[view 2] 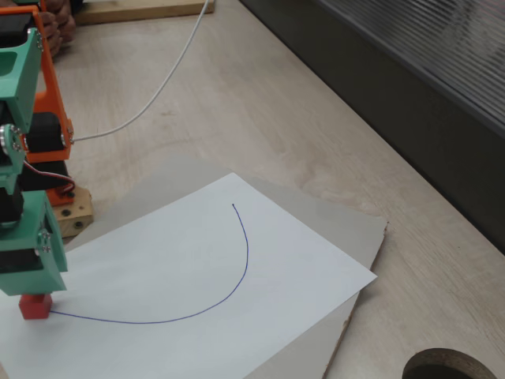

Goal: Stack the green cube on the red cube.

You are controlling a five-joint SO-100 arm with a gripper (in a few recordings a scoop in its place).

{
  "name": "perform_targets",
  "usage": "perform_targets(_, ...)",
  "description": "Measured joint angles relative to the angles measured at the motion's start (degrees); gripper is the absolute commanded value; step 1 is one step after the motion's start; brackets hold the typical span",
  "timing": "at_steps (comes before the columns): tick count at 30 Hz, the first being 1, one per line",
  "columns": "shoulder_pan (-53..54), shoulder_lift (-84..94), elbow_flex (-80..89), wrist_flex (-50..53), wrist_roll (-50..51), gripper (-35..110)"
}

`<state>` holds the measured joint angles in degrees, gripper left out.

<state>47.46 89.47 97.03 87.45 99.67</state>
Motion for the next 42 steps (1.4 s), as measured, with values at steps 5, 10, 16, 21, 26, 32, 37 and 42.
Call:
perform_targets(5,0.0,0.0,0.0,0.0,0.0,16)
perform_targets(10,2.4,0.0,0.0,0.0,0.0,16)
perform_targets(16,3.5,0.0,0.0,0.0,0.0,16)
perform_targets(21,3.7,0.0,0.0,0.0,0.0,16)
perform_targets(26,3.9,0.0,0.0,0.0,0.0,19)
perform_targets(32,3.9,0.0,0.0,0.0,0.0,25)
perform_targets(37,3.9,0.0,0.0,0.0,0.0,25)
perform_targets(42,3.9,0.0,0.0,0.0,0.1,25)
